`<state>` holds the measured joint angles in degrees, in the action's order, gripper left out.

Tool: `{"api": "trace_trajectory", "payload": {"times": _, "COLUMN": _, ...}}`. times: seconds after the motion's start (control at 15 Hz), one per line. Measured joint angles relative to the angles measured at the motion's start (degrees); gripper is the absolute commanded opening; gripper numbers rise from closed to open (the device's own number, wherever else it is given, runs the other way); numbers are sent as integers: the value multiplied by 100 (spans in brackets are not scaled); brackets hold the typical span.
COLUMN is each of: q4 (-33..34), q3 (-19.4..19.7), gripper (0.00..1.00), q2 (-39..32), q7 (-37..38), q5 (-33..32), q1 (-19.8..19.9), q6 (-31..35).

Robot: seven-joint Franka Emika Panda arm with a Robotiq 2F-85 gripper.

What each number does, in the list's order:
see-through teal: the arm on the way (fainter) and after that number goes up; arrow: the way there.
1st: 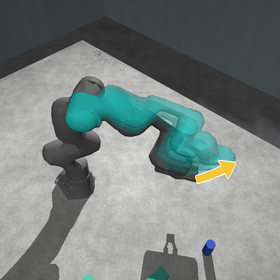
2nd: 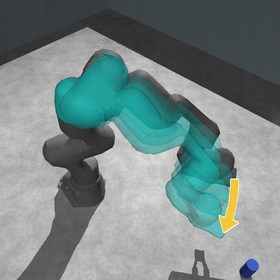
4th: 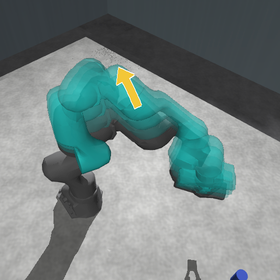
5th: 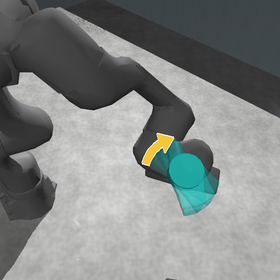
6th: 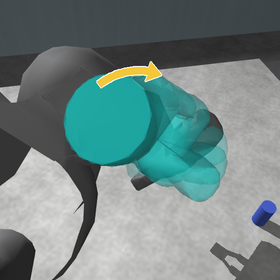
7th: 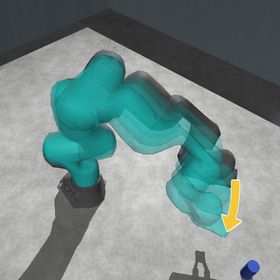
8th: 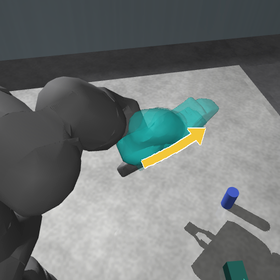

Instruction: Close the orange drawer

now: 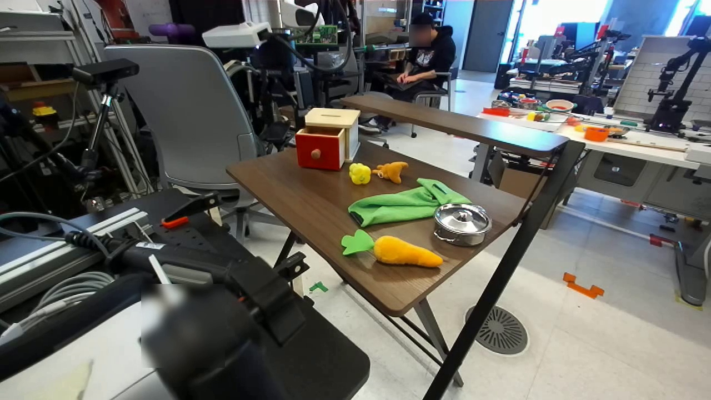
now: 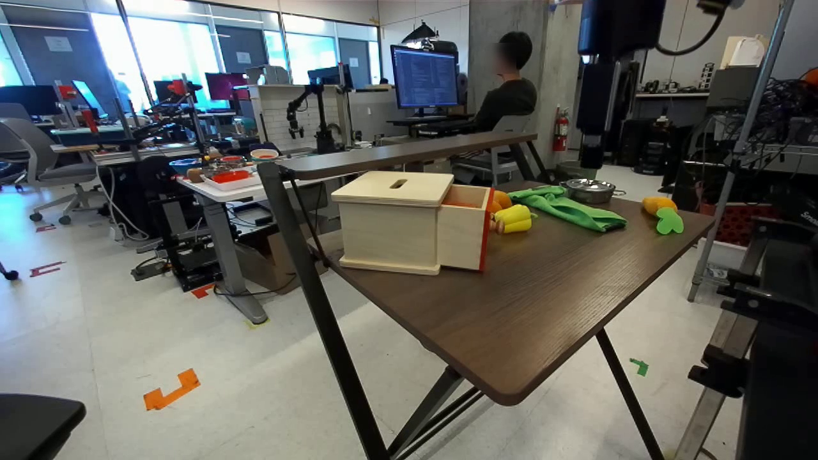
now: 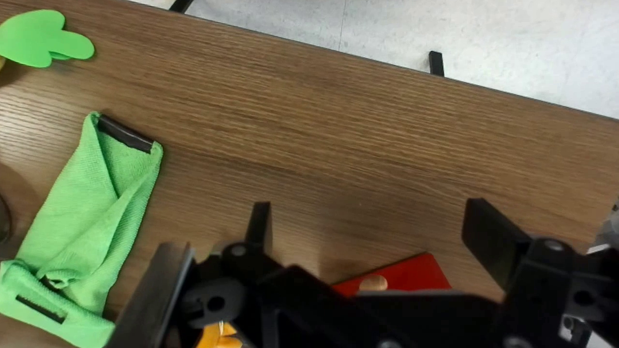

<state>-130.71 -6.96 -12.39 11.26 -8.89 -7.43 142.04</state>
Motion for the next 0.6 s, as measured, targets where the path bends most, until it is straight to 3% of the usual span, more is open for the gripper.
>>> {"api": "trace_trajectory", "payload": {"times": 0.6, "q4": 759, "q3": 327, "gripper": 100, "q2": -1213, "q7": 29, "q5": -215, "q1": -223, "q6": 554}}
